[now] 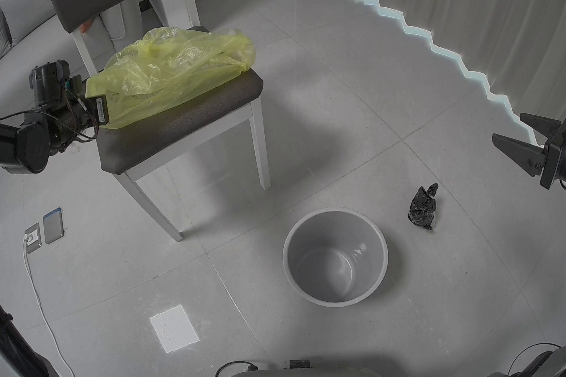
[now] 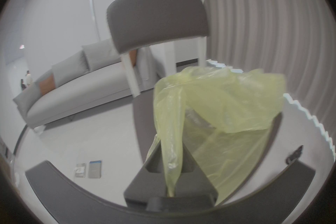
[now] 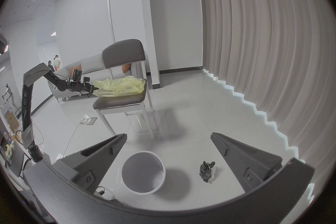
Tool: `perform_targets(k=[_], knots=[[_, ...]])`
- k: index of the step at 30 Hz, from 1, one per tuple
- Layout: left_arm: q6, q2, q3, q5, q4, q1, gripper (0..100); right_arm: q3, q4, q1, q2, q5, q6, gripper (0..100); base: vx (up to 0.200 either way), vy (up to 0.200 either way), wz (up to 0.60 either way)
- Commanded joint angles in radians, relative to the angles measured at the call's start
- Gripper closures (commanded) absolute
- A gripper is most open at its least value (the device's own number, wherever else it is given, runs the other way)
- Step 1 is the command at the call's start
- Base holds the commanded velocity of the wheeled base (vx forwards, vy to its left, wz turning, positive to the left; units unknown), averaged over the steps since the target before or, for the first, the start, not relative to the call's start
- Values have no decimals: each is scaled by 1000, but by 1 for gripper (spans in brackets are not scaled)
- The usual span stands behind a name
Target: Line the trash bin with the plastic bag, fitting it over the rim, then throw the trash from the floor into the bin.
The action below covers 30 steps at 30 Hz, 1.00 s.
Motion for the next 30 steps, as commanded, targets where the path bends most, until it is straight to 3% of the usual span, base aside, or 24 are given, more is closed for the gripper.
perform_targets(k=[1,2,3,7,11,15,17,18,30], knots=[[13,-184,13,-115,25,-99,100,-7,0,7,-1,0,-6,0,0,0,0],[39,-277,-9,-208,80,-159,100,-7,0,14,-1,2,-8,0,0,0,0],[59,-312,-26,-247,123,-184,100,-7,0,19,-1,2,-8,0,0,0,0],[222,-466,-204,-423,545,-297,100,-19,5,39,5,3,-8,0,0,0,0],[416,-512,-363,-558,911,-342,100,-19,3,57,19,11,-6,0,0,0,0],[525,-509,-457,-673,1194,-373,100,-22,2,91,31,22,0,0,0,0,0],[527,-510,-457,-673,1200,-376,100,-24,2,92,31,22,0,0,0,0,0],[551,-509,-444,-675,1274,-417,100,-51,9,103,57,25,1,0,0,0,0],[553,-544,-325,-676,1229,-527,100,-254,8,128,246,25,64,0,0,0,0]])
